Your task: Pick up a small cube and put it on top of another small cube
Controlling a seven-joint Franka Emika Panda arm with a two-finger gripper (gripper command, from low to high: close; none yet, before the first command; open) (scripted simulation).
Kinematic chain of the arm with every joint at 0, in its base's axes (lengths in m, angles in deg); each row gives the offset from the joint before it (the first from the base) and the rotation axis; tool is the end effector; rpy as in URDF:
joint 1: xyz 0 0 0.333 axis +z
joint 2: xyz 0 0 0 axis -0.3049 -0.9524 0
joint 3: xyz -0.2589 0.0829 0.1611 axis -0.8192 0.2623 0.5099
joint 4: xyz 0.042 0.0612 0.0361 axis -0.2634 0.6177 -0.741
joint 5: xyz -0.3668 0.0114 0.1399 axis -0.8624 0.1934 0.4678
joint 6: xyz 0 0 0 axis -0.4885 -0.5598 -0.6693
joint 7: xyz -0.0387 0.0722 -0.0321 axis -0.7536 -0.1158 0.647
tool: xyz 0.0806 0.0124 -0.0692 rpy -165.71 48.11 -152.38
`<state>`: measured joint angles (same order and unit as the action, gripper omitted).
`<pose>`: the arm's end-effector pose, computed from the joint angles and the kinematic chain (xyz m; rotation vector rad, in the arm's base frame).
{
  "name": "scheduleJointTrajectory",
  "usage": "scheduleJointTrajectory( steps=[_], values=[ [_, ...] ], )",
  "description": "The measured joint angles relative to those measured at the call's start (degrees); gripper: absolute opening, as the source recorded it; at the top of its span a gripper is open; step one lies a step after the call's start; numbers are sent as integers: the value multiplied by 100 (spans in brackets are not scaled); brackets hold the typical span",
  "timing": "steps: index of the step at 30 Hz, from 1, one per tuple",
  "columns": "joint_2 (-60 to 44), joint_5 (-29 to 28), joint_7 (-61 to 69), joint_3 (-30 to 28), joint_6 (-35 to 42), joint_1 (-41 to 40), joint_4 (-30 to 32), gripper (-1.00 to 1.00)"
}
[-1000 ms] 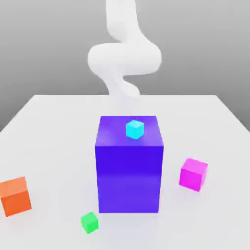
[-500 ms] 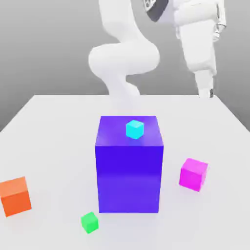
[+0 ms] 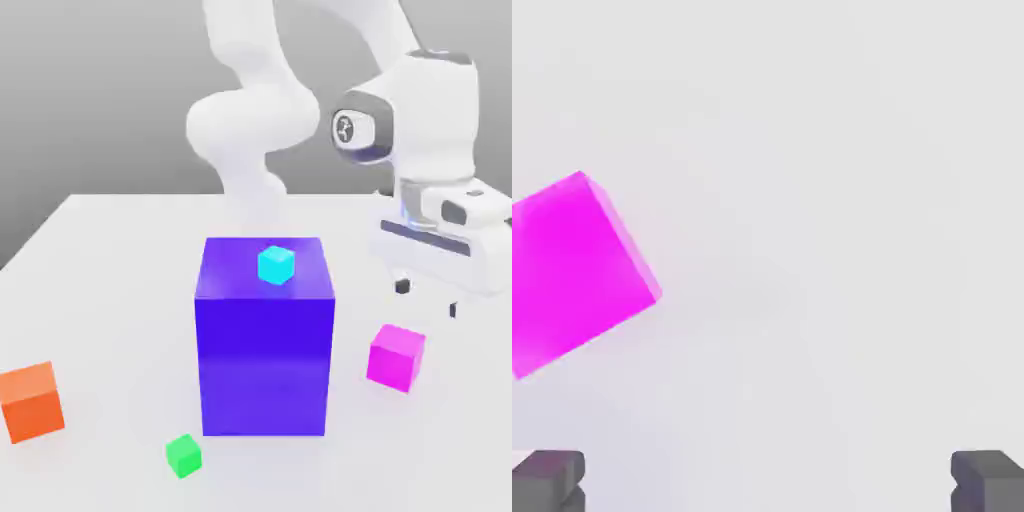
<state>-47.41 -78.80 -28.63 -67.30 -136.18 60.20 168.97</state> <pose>0.2990 0.2144 0.2620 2.3100 2.0964 0.1580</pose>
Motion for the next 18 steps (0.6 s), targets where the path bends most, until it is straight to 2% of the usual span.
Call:
scheduleJointTrajectory(
  steps=[5, 8, 13, 14, 18],
  values=[
    [-457, 166, 1309, -22, -357, 478, 399, 0],
    [-989, 397, 1647, 39, -808, 572, 397, 0],
    [-2014, 916, 2041, 470, -1685, 275, 265, 0],
    [-2155, 939, 2060, 557, -1807, 192, 247, -100],
    [-2154, 946, 2066, 556, -1790, 197, 246, -100]
  ],
)
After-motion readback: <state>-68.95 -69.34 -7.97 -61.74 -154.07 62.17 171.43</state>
